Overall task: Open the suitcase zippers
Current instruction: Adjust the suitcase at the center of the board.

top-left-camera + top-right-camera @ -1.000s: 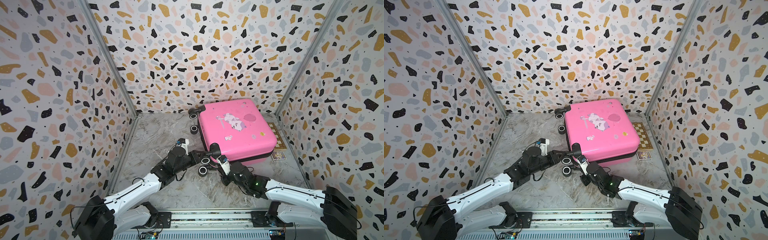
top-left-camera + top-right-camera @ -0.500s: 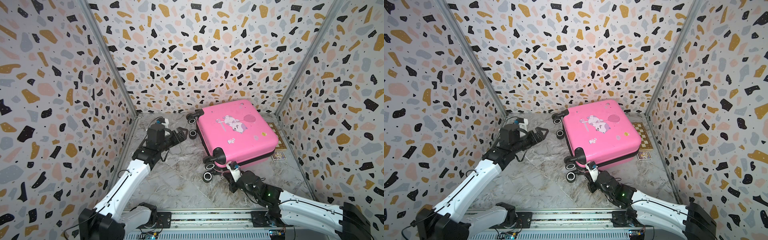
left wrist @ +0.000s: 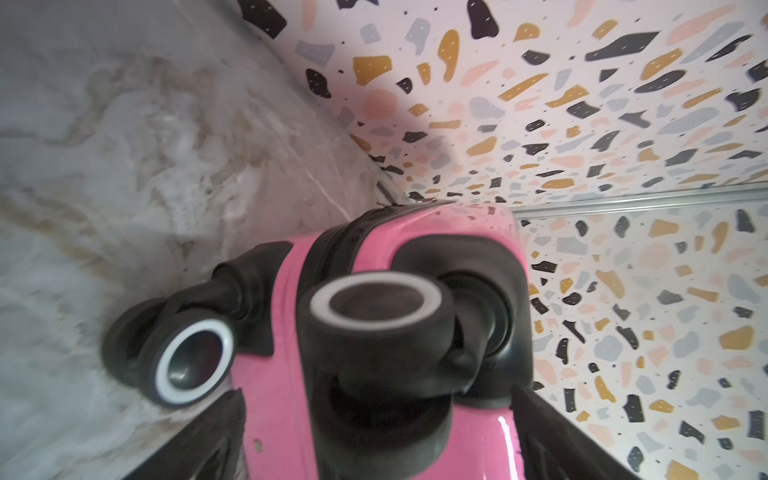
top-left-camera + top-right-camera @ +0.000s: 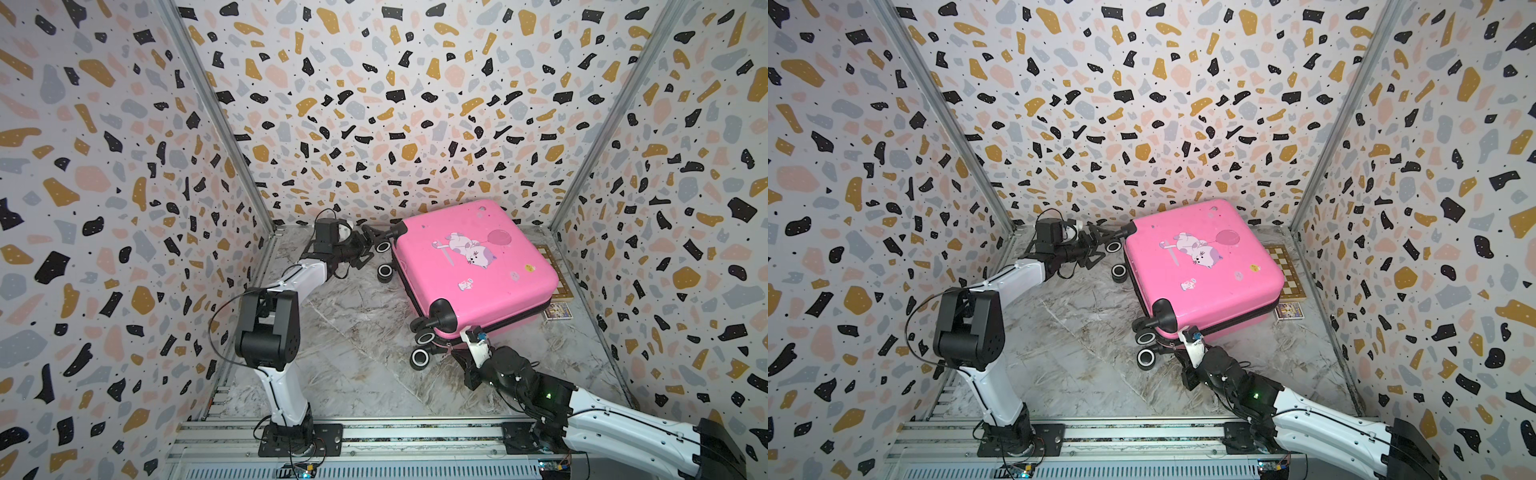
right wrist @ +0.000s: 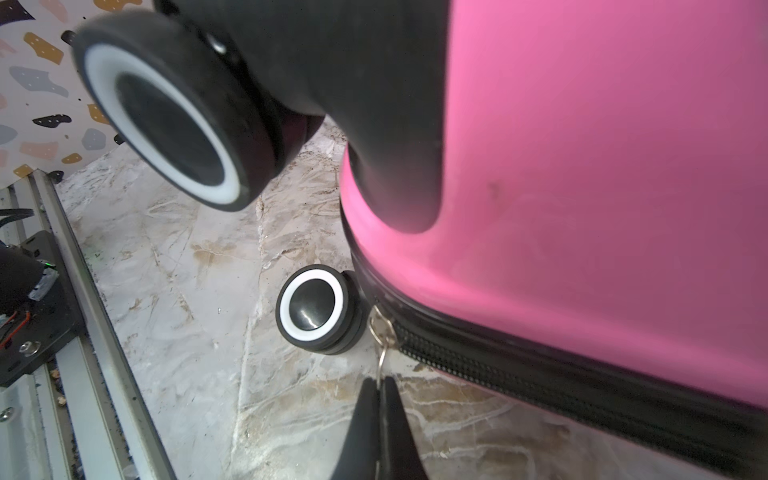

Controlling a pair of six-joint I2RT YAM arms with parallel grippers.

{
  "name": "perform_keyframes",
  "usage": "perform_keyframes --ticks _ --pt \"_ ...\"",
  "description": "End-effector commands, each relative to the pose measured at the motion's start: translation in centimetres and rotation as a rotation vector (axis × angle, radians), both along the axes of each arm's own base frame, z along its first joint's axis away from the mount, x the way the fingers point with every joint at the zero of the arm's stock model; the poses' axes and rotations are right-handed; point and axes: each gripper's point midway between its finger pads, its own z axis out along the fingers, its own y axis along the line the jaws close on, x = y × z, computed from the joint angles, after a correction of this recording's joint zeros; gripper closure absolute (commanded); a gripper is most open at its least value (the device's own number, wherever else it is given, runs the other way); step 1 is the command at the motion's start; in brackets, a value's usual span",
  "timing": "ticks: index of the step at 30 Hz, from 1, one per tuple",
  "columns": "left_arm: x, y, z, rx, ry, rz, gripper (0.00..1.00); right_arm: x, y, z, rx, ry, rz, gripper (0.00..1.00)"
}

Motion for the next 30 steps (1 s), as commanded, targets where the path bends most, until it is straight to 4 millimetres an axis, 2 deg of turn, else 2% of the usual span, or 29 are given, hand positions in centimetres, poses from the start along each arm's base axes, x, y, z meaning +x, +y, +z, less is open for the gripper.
perform_keyframes --ticks 1,7,10,14,21,25,30 --pt "1.7 -0.9 3.1 -0.154 -0.095 -0.036 0.00 -1.5 0.8 -0.3 0.005 0.041 0.076 1.00" --pt "3.5 -2.9 1.3 -0.259 -0.062 -0.046 0.08 -1.4 0.9 -0.4 0.002 0.046 0.069 1.00" --pt "3.6 -3.7 0.7 -0.273 -0.059 -0.043 0.16 -1.3 0.9 -0.3 0.007 0.050 0.066 1.00" --pt "3.2 -4.0 0.1 -0.284 -0.055 -0.032 0.31 -1.2 0.9 -0.2 0.010 0.050 0.059 1.00" --pt "1.8 -2.2 -0.1 -0.291 -0.072 0.020 0.56 -0.6 1.0 0.1 -0.001 0.053 0.037 1.00" --pt "0.5 -0.1 0.3 -0.299 -0.091 0.060 0.60 0.3 0.6 0.5 0.005 0.070 0.004 1.00" --pt "-1.6 3.1 0.8 -0.264 -0.111 0.113 0.63 2.5 -0.4 1.4 0.021 0.081 -0.032 1.00"
